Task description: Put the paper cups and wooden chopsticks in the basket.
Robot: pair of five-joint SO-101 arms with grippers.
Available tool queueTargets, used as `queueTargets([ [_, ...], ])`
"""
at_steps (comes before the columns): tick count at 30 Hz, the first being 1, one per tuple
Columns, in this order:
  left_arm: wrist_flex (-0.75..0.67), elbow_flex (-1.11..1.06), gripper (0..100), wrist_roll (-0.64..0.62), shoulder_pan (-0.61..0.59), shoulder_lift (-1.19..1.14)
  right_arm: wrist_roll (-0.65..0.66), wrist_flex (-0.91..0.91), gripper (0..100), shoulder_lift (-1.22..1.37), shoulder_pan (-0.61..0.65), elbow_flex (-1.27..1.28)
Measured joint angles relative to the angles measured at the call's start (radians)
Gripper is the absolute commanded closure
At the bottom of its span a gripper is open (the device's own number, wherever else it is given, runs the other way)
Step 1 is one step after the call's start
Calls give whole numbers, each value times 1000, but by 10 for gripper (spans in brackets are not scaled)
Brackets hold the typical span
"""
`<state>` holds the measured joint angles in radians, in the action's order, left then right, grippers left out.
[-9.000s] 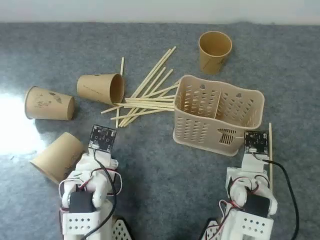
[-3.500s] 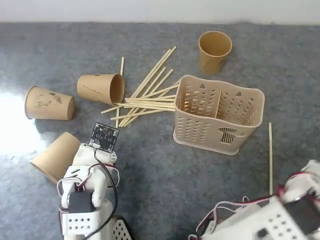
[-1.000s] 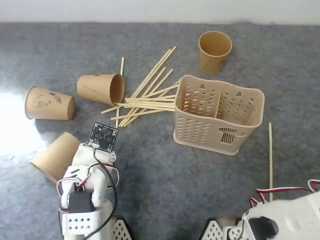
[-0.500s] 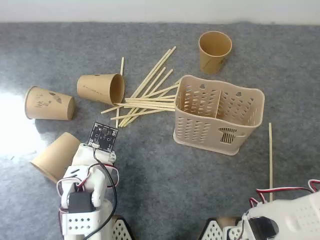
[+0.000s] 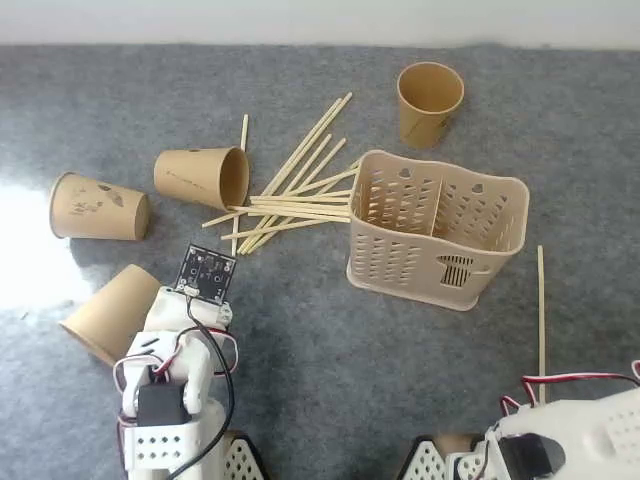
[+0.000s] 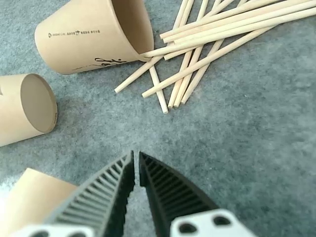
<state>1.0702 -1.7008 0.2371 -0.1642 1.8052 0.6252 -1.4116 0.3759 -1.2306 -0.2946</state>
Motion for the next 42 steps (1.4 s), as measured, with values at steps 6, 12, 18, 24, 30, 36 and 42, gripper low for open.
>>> queueTargets([
  [6,0,0,978,0,0,0,9,0,992,0,0,0],
  [12,0,0,978,0,-2,0,2,0,992,-3,0,0],
  [18,0,0,978,0,0,0,3,0,878,-3,0,0],
  [24,0,0,978,0,0,0,3,0,811,-3,0,0],
  [30,0,0,978,0,0,0,3,0,874,-3,0,0],
  [36,0,0,978,0,0,0,2,2,993,-3,0,0],
  [42,0,0,978,0,-2,0,2,12,991,-3,0,0],
])
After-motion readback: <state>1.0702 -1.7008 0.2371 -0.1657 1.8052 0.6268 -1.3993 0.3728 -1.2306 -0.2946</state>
